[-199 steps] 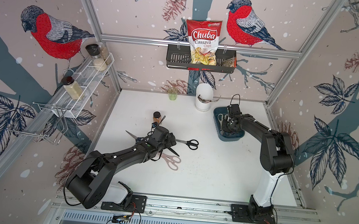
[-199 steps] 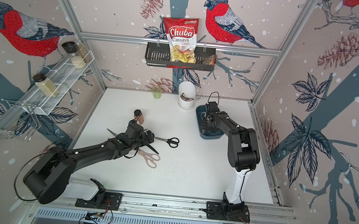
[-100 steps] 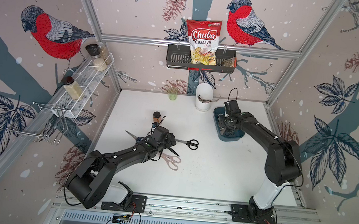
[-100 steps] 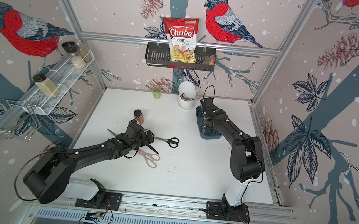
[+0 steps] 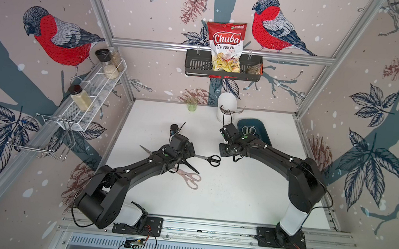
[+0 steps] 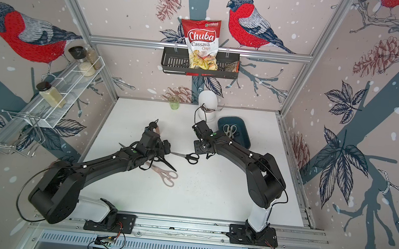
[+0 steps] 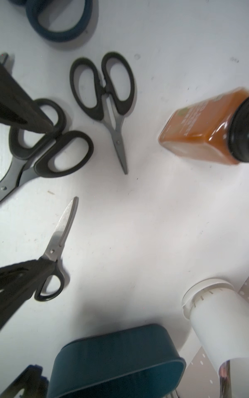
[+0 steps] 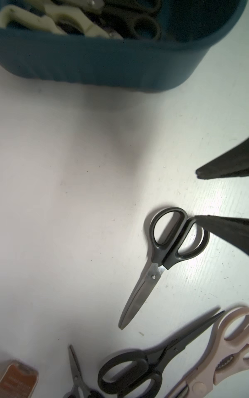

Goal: Put the scissors into the storage box
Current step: Place the scissors in the storage box, then pick up the scissors from the center of the board.

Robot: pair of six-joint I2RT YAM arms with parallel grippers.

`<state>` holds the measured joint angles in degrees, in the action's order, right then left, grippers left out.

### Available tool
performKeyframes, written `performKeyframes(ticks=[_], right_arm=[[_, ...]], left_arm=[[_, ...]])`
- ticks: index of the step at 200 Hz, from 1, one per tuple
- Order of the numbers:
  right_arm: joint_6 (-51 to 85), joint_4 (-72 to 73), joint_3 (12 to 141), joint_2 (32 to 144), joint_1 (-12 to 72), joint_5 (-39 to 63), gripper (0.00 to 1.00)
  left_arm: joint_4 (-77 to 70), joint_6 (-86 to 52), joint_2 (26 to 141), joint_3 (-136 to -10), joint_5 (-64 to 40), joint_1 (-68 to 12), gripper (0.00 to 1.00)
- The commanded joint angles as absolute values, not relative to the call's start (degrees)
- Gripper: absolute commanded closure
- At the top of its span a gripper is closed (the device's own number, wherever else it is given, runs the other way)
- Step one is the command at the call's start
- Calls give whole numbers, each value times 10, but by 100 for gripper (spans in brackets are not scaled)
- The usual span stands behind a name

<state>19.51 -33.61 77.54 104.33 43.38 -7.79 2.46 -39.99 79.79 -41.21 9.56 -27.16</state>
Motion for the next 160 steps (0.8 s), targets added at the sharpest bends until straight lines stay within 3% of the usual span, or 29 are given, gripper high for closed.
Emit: performKeyframes(ticks=[1, 56, 113, 160], right_arm=[[205, -347, 784, 1055, 443, -67, 65], [208, -339, 790, 1070, 449, -57, 66], [207, -333, 775, 1064, 447, -60, 66], [205, -323, 754, 1056, 444, -61, 66]], left_arm=[[62, -377, 789, -408, 85, -234, 5], [128, -350, 767, -402, 85, -163, 8], [161, -299, 811, -439, 30, -96, 60], [208, -230, 894, -527, 38, -86, 76]])
